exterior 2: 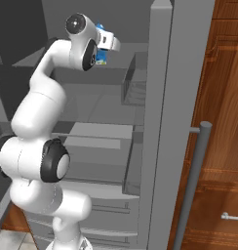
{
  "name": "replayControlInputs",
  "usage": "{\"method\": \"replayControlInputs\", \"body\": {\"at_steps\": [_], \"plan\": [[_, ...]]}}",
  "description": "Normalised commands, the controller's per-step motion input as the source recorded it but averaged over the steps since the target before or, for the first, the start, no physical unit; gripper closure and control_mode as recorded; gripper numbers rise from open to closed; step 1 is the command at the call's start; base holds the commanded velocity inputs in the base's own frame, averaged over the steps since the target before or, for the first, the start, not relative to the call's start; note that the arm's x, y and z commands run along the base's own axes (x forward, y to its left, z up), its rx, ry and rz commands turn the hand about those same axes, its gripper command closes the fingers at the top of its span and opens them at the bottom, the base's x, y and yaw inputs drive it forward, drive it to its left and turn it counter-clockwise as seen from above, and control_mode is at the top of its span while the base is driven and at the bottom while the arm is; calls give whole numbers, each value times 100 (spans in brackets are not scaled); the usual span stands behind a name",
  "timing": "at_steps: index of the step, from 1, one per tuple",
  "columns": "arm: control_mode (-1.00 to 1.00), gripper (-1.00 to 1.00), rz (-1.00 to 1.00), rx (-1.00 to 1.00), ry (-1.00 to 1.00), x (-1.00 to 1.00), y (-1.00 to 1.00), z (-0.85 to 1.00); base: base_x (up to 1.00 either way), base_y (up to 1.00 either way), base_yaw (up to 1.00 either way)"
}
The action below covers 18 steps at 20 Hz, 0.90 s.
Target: Take a sugar cube from the saucer and place it inside the coffee. Then, grab milk from the fridge and place it next to the coffee on the counter to sweeten the coffee.
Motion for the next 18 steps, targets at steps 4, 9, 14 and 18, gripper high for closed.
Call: {"method": "replayControlInputs", "body": {"at_steps": [4,9,14,18], "plan": [[-100,-100,0,0,0,39,0,0,0,0,0],[-100,-100,0,0,0,30,0,0,0,0,0],[-100,100,1,0,0,4,0,0,0,0,0],[-100,100,0,0,0,0,0,0,0,0,0]]}}
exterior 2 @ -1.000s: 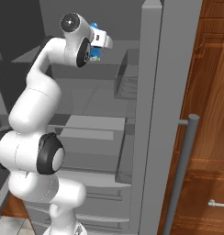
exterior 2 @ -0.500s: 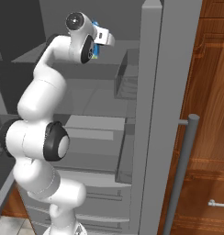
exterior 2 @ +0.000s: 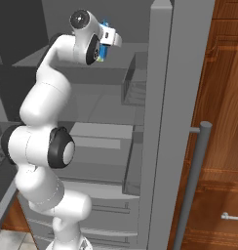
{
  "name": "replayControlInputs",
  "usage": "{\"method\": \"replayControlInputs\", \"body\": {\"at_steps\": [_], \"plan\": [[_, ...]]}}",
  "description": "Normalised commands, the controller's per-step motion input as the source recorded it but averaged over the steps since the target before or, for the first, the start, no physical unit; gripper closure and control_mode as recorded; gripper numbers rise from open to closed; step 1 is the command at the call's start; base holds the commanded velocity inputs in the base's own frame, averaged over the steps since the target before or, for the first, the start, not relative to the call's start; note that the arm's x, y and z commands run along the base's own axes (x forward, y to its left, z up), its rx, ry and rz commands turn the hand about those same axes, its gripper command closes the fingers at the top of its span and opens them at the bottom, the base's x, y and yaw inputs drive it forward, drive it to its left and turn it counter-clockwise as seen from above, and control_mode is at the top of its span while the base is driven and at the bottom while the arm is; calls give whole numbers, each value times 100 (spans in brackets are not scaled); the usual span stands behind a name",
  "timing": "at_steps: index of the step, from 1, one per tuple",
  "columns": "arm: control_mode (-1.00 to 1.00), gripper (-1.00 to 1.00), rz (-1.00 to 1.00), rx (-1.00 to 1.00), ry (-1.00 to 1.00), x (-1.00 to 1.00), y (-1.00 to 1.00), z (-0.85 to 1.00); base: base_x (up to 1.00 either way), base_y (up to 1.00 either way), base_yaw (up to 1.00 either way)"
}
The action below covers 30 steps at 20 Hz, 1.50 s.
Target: Take a sugar cube from the saucer and place it inside the coffee. Then, grab milk from the fridge and place it next to the coffee on the counter to sweeten the coffee.
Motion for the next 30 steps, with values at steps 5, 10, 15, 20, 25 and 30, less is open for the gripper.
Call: {"method": "replayControlInputs", "body": {"at_steps": [5,10,15,20,25,30], "plan": [[-100,100,0,0,-2,-27,0,0,0,0,0],[-100,100,0,0,-13,-83,0,0,0,0,0],[-100,100,0,0,-27,-100,0,3,0,0,0],[-100,100,0,0,-17,-100,0,0,0,0,0],[-100,100,0,0,-2,-100,0,0,0,0,0],[-100,100,0,0,1,-100,0,-7,0,0,0]]}}
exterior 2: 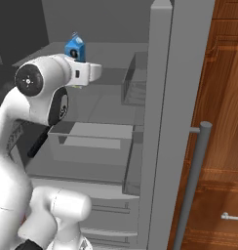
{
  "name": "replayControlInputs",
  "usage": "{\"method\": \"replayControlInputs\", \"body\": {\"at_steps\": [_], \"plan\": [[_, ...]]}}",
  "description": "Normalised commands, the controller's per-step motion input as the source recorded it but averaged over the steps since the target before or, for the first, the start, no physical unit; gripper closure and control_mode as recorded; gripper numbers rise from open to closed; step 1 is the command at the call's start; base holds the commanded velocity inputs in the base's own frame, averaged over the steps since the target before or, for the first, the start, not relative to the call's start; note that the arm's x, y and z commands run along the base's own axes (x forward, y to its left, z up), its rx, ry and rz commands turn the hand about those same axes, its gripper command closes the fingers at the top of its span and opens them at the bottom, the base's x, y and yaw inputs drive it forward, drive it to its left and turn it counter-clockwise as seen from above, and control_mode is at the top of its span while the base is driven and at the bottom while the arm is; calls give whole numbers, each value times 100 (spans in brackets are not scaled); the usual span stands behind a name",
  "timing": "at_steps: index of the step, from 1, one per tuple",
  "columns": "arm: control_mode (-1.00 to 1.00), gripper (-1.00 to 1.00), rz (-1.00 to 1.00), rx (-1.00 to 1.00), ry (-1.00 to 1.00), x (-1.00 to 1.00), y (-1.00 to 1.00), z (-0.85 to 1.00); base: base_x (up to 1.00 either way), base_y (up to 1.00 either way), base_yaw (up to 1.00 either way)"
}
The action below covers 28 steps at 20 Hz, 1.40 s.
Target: Take a sugar cube from the saucer and place it inside the coffee. Then, grab milk from the fridge and place it next to the coffee on the counter to sweeten the coffee.
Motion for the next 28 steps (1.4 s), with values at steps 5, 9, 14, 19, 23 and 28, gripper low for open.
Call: {"method": "replayControlInputs", "body": {"at_steps": [5,9,14,19,23,28], "plan": [[-100,100,1,-3,10,-100,0,-48,0,0,0],[-100,100,0,-3,21,-100,0,-61,0,0,0],[-100,100,0,-4,20,-59,0,-27,0,0,0],[-100,100,0,0,2,-13,0,-2,0,0,0],[-100,100,0,0,18,-81,0,-24,0,0,0],[100,100,0,0,0,0,0,0,-30,0,0]]}}
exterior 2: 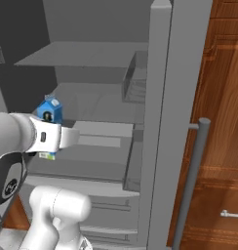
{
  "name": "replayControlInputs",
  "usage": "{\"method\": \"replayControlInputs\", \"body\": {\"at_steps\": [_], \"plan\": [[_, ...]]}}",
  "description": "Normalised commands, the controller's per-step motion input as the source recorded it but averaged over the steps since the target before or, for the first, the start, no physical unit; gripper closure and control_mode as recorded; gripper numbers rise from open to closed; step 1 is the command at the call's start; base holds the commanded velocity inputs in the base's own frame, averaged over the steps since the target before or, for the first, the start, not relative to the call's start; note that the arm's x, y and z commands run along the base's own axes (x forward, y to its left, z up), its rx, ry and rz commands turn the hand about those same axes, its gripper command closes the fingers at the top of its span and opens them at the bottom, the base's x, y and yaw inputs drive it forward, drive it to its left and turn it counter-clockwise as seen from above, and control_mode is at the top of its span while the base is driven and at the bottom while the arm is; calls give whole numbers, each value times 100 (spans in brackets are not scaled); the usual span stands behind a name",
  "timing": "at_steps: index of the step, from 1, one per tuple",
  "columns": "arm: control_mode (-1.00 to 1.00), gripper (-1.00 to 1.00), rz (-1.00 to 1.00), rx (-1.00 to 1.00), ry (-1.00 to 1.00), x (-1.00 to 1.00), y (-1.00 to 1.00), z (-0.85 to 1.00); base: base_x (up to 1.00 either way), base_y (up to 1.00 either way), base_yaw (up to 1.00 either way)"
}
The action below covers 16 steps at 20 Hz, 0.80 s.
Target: Take a sugar cube from the saucer and place it inside the coffee. Then, grab milk from the fridge and place it next to the coffee on the counter to sweeten the coffee.
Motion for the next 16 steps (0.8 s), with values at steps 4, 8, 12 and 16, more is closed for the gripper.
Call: {"method": "replayControlInputs", "body": {"at_steps": [4,8,12,16], "plan": [[100,100,0,0,0,0,0,0,-37,-13,-20],[100,100,0,0,0,0,0,0,-50,-38,-55],[100,100,0,0,0,0,0,0,-45,-29,-69],[100,100,0,0,0,0,0,0,-42,-16,-74]]}}
